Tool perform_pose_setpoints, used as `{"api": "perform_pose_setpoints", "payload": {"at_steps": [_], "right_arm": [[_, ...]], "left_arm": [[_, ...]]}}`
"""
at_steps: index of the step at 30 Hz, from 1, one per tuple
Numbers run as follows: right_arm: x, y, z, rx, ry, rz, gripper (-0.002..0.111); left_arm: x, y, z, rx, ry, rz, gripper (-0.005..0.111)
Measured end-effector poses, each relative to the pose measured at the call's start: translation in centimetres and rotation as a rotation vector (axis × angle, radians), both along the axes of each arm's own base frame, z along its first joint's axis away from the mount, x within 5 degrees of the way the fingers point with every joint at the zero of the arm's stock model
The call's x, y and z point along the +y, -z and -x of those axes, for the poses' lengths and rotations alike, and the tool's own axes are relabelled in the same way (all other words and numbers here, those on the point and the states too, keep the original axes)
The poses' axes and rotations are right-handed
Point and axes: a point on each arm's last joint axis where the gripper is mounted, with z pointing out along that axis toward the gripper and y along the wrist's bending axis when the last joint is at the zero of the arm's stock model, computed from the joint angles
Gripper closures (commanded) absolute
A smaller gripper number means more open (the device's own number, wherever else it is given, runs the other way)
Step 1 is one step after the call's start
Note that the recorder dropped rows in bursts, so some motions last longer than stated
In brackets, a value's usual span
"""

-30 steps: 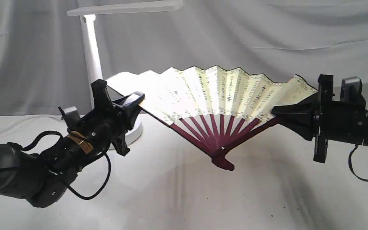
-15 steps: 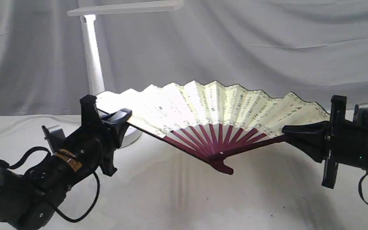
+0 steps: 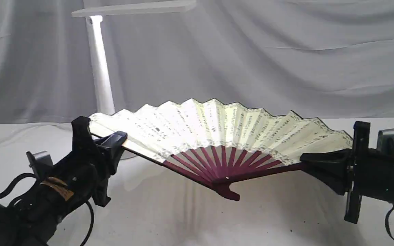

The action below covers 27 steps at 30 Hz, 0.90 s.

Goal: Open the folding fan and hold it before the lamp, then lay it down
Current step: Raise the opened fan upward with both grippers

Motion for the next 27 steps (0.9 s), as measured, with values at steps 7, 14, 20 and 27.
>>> {"api": "perform_pose_setpoints", "payload": {"at_steps": [7,14,20,27], "right_arm": [[0.6,1.0,1.8,0.050,-0.004,-0.039,0.108],[0.8,1.3,2.4,0.059,-0.005,-0.046,0.108],[0.8,0.4,2.4,0.034,-0.006,-0.035,0.108],[0.8,-1.5,2.5,-0.031,-0.003,0.009,0.108]], "left_arm": [[0.4,-0.9,0.5,-0.023,-0.031,-0.040,0.107],[0.4,-1.5,0.7,-0.032,-0.032,-0.050,0.107],[0.4,-1.7,0.7,-0.034,-0.039,-0.049,0.107],[0.5,-2.0,0.7,-0.046,-0.050,-0.033,0.107]]}}
